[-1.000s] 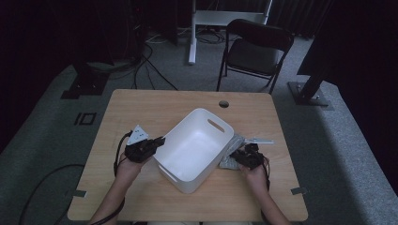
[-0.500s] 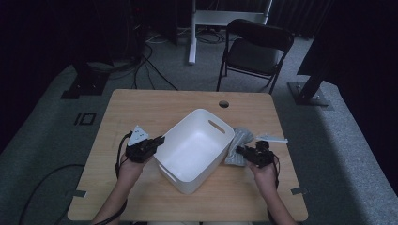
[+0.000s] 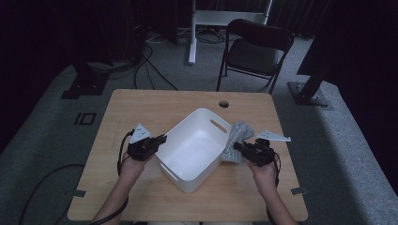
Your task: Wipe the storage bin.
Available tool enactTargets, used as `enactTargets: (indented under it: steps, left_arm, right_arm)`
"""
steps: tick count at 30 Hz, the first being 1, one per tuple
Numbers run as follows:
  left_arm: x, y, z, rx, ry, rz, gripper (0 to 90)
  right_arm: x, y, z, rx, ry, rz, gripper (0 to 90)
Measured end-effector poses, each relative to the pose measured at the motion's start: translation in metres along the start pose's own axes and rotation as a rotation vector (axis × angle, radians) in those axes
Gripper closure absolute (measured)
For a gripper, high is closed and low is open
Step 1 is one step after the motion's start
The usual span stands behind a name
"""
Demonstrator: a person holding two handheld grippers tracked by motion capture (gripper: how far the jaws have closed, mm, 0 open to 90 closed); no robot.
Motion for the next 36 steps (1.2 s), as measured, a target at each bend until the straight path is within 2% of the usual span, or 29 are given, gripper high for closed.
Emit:
enactTargets:
  steps: [6, 16, 21, 24, 36]
  left_arm:
    - [0.002, 0.000, 0.000, 0.003, 0.027, 0.007, 87.2]
    - [0.001, 0.000, -0.001, 0.001, 0.021, -0.012, 87.3]
    - [0.003, 0.001, -0.001, -0.007, 0.038, 0.012, 86.9]
    - [0.001, 0.000, -0.001, -0.006, 0.029, -0.003, 87.0]
    - [0.000, 0.001, -0.001, -0.009, 0.020, -0.011, 87.1]
  right_arm:
    - [0.003, 0.007, -0.007, 0.030, 0.017, 0.013, 76.1]
    - [-0.001, 0.024, -0.024, 0.088, 0.012, -0.018, 76.1]
    - [-0.001, 0.026, -0.027, 0.100, 0.020, -0.018, 76.1]
    - [-0.002, 0.029, -0.029, 0.108, 0.023, -0.020, 76.1]
    - [-0.004, 0.040, -0.040, 0.144, 0.026, -0.035, 76.1]
Point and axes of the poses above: each handheld gripper's, and its own axes: z roughly backward along the jaws, y roughly out of its underside, x roughly to its left, the point moved 3 cm from there along -z, roughly forward along the jaws, and after that the axes turned 14 degrees about z, right-handed, at the moved point
